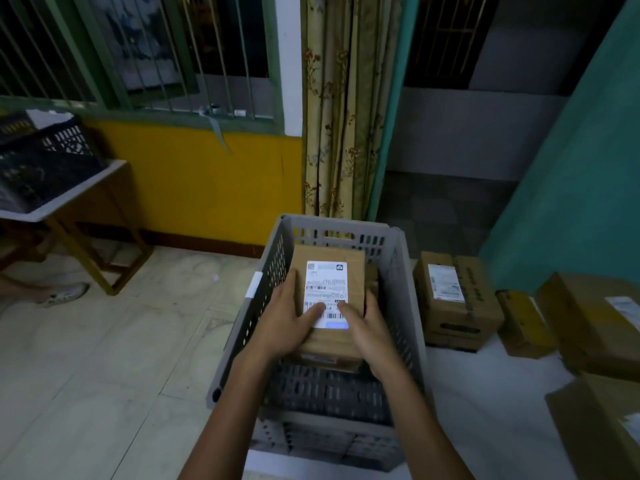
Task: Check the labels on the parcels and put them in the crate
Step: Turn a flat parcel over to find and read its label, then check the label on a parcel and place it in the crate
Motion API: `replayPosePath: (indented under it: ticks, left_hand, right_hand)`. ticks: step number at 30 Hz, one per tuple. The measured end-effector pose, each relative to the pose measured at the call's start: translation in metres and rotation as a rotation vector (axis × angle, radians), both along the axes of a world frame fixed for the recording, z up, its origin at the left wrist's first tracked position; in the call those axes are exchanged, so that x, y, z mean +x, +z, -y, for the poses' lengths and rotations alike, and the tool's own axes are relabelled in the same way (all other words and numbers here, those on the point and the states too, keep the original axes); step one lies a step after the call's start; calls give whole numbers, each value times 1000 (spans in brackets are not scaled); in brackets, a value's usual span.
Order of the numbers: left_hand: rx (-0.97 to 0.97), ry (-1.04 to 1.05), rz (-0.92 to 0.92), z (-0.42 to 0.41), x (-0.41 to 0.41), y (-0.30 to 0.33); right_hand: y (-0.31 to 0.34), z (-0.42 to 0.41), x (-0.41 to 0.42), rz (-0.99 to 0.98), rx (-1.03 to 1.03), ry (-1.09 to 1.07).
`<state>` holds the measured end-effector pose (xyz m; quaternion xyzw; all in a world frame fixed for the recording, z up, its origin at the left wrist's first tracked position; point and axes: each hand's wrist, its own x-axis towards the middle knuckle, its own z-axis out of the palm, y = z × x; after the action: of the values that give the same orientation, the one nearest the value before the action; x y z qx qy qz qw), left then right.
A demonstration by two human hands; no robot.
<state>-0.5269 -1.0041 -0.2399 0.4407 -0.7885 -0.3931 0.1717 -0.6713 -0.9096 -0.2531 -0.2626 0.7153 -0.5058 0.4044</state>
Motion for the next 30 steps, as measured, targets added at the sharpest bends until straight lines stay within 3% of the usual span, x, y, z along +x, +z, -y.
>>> replayPosePath:
  ticks: [9, 16, 23, 26, 30]
  left_hand:
    - [108, -102, 302, 21, -13, -37]
    - [229, -139, 458, 36, -13, -71]
    - [112, -112, 682, 47, -19, -100]
    - [-71, -197, 841, 46, -22, -102]
    - [-122, -384, 890, 40, -34, -111]
  right_hand:
    - [-44, 19, -20, 127, 202, -10]
    - [-72, 34, -34, 153, 427, 163]
    - [-113, 64, -25, 123, 499, 197]
    - [-125, 74, -16, 121, 480, 186]
    - [-138, 86, -5, -7, 497, 177]
